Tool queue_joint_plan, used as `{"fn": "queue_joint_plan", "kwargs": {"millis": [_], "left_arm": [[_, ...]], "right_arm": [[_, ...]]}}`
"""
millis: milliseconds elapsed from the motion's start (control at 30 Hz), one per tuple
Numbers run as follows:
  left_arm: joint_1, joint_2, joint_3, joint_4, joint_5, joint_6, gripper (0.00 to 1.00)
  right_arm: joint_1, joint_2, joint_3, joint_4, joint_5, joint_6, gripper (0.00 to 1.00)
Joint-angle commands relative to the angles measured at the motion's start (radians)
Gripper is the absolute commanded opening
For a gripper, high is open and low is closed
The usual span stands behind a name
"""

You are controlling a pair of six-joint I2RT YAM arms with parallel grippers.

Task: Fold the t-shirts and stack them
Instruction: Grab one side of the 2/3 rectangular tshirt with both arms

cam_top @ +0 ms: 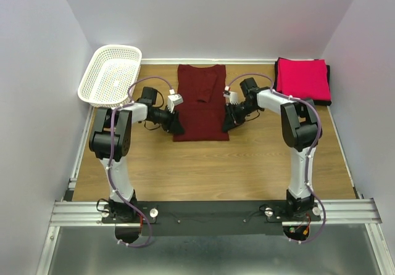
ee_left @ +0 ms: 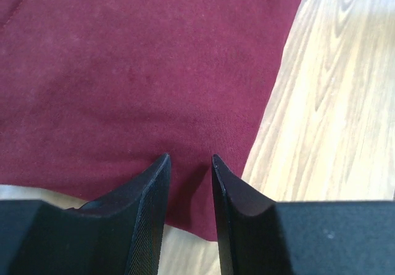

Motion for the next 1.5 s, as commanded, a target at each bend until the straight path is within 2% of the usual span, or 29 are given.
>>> {"fn": "queue_joint_plan", "kwargs": {"millis": [0,33,133,200,267,433,533,667,800,1033,1300,1467], "left_arm": [[0.0,-0.021,-0.073,-0.052,0.013,0.002,0.41],[0.002,-0.039,-0.07,-0.075,0.013,-0.004,0.41],[0.0,-0.107,-0.013,-0.199,0.018,0.128,0.42],[0.0,-0.176,0.027,-0.271,-0.029,0.27,0.44],[0.002,-0.266,0.047,-0.319,-0.084,0.341,0.46],[-0.015,-0.436,-0.074,-0.31,-0.172,0.661,0.49],[-0.056,-0.542,-0.178,-0.244,-0.238,0.766,0.5],[-0.155,-0.608,-0.319,-0.113,-0.321,0.83,0.5],[-0.247,-0.619,-0.422,0.011,-0.399,0.832,0.49],[-0.281,-0.51,-0.403,0.042,-0.436,0.786,0.49],[-0.294,-0.443,-0.378,0.014,-0.467,0.809,0.49],[-0.302,-0.392,-0.36,-0.03,-0.49,0.815,0.41]], "right_arm": [[-0.01,-0.022,-0.126,-0.036,0.14,-0.062,0.32],[-0.008,-0.044,-0.142,-0.039,0.139,-0.071,0.32],[-0.007,-0.154,-0.176,-0.068,0.114,-0.136,0.36],[-0.008,-0.219,-0.15,-0.096,0.113,-0.177,0.43],[-0.005,-0.3,-0.129,-0.135,0.125,-0.254,0.48],[0.024,-0.415,-0.168,-0.145,0.228,-0.467,0.51],[0.088,-0.473,-0.265,-0.102,0.32,-0.596,0.49],[0.168,-0.541,-0.405,0.036,0.441,-0.696,0.46],[0.22,-0.515,-0.433,0.105,0.493,-0.737,0.44],[0.263,-0.447,-0.449,0.151,0.515,-0.737,0.42],[0.279,-0.435,-0.492,0.159,0.524,-0.734,0.42],[0.279,-0.438,-0.495,0.154,0.55,-0.713,0.43]]}}
